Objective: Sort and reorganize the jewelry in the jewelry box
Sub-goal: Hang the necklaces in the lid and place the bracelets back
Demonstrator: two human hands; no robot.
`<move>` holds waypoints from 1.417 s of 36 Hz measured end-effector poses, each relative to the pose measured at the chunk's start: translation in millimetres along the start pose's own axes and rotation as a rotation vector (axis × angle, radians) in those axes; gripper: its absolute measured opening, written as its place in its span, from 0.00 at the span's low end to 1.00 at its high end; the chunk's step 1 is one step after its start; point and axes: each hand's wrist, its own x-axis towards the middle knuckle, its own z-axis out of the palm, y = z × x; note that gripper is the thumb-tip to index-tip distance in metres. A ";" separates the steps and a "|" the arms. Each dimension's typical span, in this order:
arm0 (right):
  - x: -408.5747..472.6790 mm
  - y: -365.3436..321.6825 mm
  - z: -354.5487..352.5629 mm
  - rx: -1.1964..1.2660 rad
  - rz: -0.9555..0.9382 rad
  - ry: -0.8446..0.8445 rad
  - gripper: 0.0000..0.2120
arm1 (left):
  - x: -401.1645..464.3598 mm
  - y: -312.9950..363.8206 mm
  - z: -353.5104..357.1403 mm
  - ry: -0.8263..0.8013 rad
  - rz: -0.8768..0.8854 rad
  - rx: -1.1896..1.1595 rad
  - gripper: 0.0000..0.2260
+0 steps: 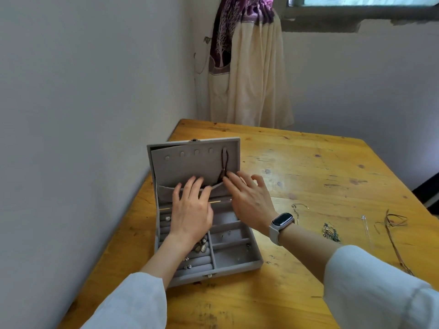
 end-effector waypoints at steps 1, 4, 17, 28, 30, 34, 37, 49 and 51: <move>-4.4 1.5 -2.4 0.032 -0.004 0.000 0.22 | -0.4 1.0 -1.4 -0.010 -0.012 0.004 0.21; -22.4 9.6 -11.6 0.141 0.022 0.024 0.24 | -2.8 7.9 -6.5 -0.028 -0.038 -0.005 0.23; -142.7 103.5 -33.8 0.294 0.461 -0.033 0.12 | -26.9 142.4 -1.7 -0.288 0.185 -0.356 0.23; -160.7 135.6 -30.0 0.569 0.761 -0.453 0.23 | -53.8 187.3 32.1 -0.613 -0.020 -0.127 0.31; -159.9 134.0 -27.8 0.565 0.768 -0.428 0.20 | -56.3 186.8 33.6 -0.598 -0.015 -0.111 0.31; -157.7 129.0 -26.8 0.578 0.790 -0.355 0.11 | -58.2 186.4 35.4 -0.589 -0.013 -0.092 0.31; -156.9 126.2 -30.9 0.599 0.788 -0.306 0.08 | -58.9 185.8 35.7 -0.589 -0.009 -0.097 0.31; -139.1 102.1 -105.4 1.351 0.846 -0.076 0.05 | -57.5 178.2 31.8 -0.505 -0.017 -0.337 0.24; -137.2 93.9 -119.2 1.426 0.792 -0.101 0.05 | -55.5 175.9 25.0 -0.465 -0.140 -0.672 0.20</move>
